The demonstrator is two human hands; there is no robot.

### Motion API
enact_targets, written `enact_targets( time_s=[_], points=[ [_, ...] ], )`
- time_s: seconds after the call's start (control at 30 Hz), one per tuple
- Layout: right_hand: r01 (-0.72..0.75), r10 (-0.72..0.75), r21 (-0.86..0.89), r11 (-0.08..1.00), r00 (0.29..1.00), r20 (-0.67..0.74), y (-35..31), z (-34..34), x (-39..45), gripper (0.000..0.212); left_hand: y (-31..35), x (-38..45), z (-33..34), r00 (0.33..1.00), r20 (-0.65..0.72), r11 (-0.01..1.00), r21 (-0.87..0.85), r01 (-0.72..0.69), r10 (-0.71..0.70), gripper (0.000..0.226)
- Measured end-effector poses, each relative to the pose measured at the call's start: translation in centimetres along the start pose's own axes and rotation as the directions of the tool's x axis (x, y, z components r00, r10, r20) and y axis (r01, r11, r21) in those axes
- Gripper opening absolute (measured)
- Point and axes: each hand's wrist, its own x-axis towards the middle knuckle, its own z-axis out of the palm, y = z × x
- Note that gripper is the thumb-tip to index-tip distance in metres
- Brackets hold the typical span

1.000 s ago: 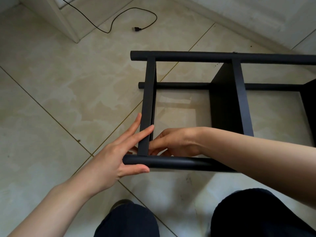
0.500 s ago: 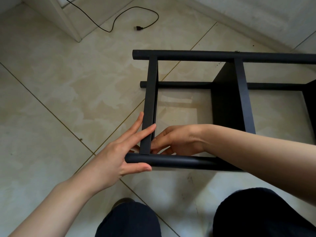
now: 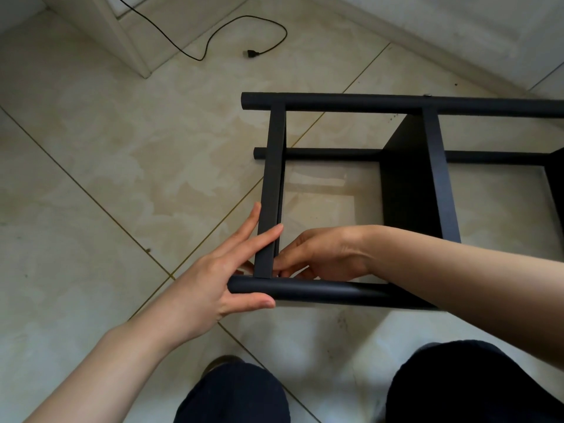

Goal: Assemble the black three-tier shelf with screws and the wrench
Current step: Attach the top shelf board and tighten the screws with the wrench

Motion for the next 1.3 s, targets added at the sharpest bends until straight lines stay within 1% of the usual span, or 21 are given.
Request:
enact_targets(
  time_s=[0.07, 0.13, 0.3, 0.47, 0.6, 0.8, 0.93, 1.1, 1.2, 1.27, 1.3],
  points=[
    [0.011, -0.011, -0.005, 1.000, 1.000, -0.014, 0.0, 0.3, 0.2, 0.031, 0.0, 0.0, 0.0, 1.000, 0.003, 1.000, 0.006, 0.000, 0.000, 0.090],
    [0.009, -0.009, -0.005, 1.000, 1.000, -0.027, 0.0, 0.7, 0.5, 0.033, 0.0, 0.1, 0.0, 1.000, 0.003, 1.000, 0.009, -0.004, 0.004, 0.090],
    [0.046, -0.046, 0.022, 0.999, 0.999, 0.001, 0.0, 0.5, 0.5, 0.014, 0.1, 0.0, 0.0, 1.000, 0.001, 1.000, 0.005, 0.000, 0.000, 0.088],
    [0.031, -0.031, 0.004, 1.000, 0.999, -0.011, 0.4, -0.1, 0.2, 0.013, 0.1, 0.1, 0.0, 1.000, 0.000, 1.000, 0.015, -0.006, 0.006, 0.088],
    [0.053, -0.054, -0.018, 0.998, 0.998, -0.024, 0.1, 0.5, 0.6, 0.021, 0.0, 0.1, 0.0, 1.000, 0.006, 0.999, 0.035, -0.005, 0.005, 0.088],
    [0.035, -0.035, 0.026, 0.999, 0.999, 0.004, 0.1, 0.2, 0.2, 0.012, -0.1, 0.1, 0.1, 1.000, -0.006, 1.000, 0.028, -0.011, 0.012, 0.088],
    [0.037, -0.038, -0.021, 0.999, 0.999, -0.024, 0.3, 0.1, 0.1, 0.014, 0.0, 0.0, 0.1, 1.000, -0.007, 1.000, 0.020, -0.020, 0.020, 0.088],
    [0.057, -0.058, -0.018, 0.998, 0.998, -0.039, 0.3, 0.7, 0.7, 0.014, 0.1, 0.0, 0.1, 1.000, -0.006, 1.000, 0.011, -0.022, 0.022, 0.090],
    [0.071, -0.071, -0.002, 0.997, 0.997, 0.000, 0.2, 0.3, 0.2, 0.014, 0.3, 0.0, -0.1, 1.000, -0.004, 1.000, 0.007, -0.018, 0.018, 0.090],
    [0.076, -0.076, -0.007, 0.997, 0.997, 0.019, 0.3, -0.1, -0.1, 0.024, 0.4, 0.0, -0.1, 1.000, 0.002, 1.000, 0.010, -0.003, 0.003, 0.090],
    [0.075, -0.074, -0.017, 0.997, 0.997, 0.018, 0.3, -0.2, -0.2, 0.026, 0.5, 0.0, -0.1, 1.000, 0.004, 1.000, 0.009, 0.002, -0.002, 0.090]
  ],
)
